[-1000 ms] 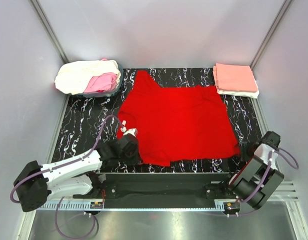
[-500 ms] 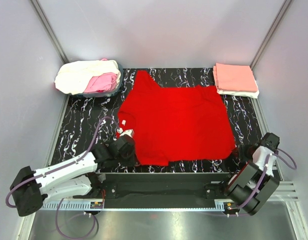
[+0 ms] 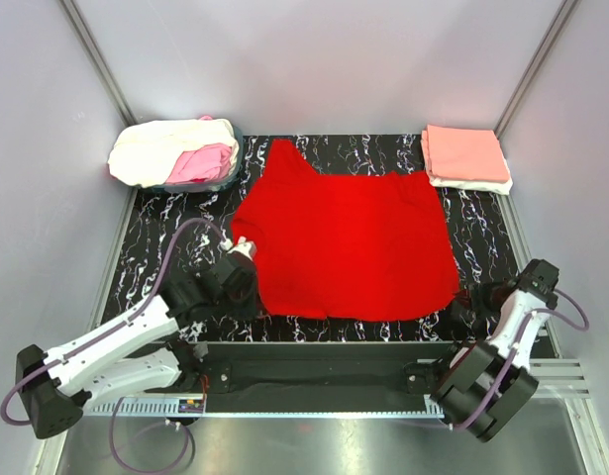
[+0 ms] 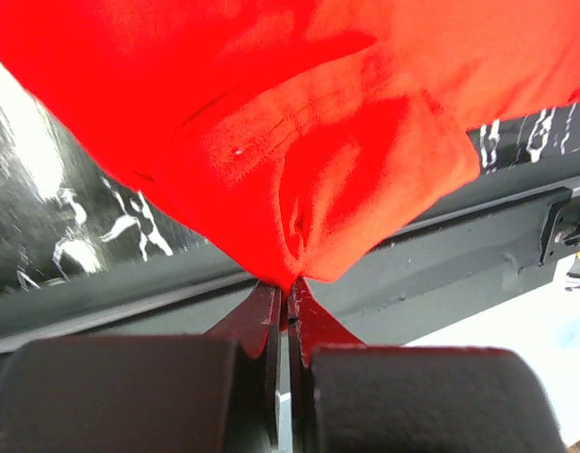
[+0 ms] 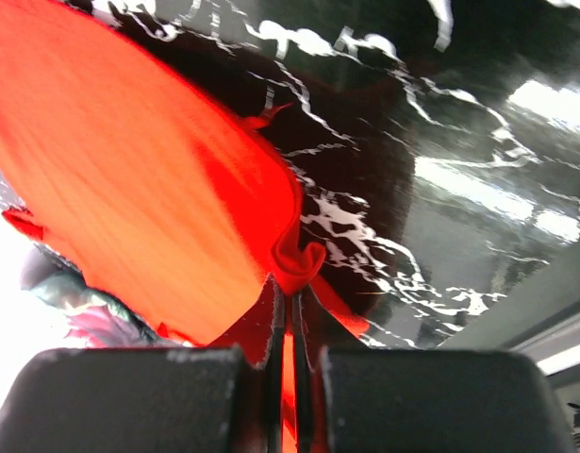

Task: Fold and stack the t-shirts
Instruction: Fold the tshirt

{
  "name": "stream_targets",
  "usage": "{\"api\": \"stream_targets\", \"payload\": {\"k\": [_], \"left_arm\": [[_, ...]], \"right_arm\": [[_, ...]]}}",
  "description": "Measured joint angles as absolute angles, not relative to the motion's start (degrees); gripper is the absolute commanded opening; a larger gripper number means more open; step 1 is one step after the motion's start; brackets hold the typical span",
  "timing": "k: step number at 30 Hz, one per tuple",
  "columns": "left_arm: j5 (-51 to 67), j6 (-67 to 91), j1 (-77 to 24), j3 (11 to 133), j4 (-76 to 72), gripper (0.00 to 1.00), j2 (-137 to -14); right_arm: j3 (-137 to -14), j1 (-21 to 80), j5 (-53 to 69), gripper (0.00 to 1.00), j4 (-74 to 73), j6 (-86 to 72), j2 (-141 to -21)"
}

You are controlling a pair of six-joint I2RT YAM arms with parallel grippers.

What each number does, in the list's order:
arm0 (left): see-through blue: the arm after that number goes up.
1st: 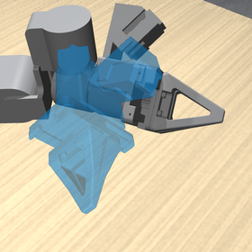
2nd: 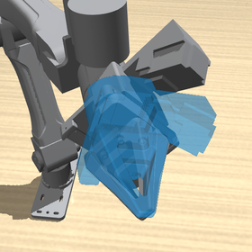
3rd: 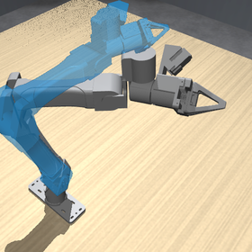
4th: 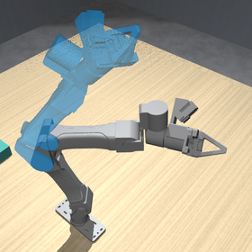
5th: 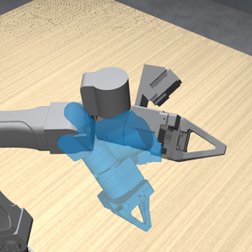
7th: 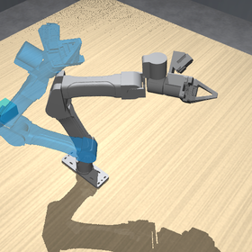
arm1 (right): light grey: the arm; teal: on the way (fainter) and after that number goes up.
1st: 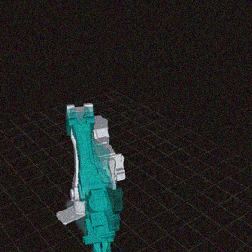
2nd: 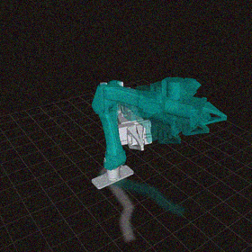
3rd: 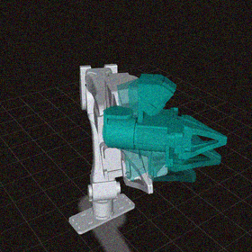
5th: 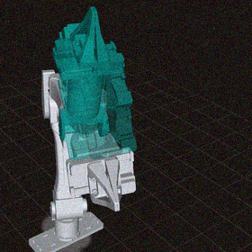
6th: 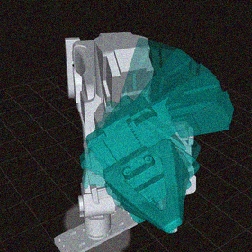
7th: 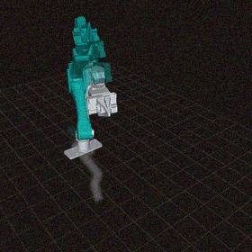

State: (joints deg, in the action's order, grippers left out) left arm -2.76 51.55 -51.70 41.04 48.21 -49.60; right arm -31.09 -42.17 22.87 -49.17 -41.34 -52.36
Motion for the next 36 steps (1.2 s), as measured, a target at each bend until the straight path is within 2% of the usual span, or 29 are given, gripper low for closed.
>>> {"api": "stream_targets", "payload": {"k": [7, 12, 24, 36], "left_arm": [[-1.96, 43.44, -43.55, 48.47, 49.93, 0.0, -57.25], [-0.05, 38.41, -38.02, 51.42, 49.89, 0.0, -61.45], [3.11, 29.36, -28.73, 58.26, 49.17, 0.0, -72.12], [4.89, 24.14, -21.93, 62.28, 47.42, 0.0, -79.68]], "right_arm": [[-38.74, -41.1, 26.72, 0.0, -43.81, -40.18, -69.89], [-44.36, -35.53, 26.7, 0.0, -41.19, -40.23, -78.02], [-53.12, -27.35, 26.48, 0.0, -37.69, -41.74, -91.48], [-60.31, -25.76, 25.43, 0.0, -37.23, -42.52, -97.08]]}}
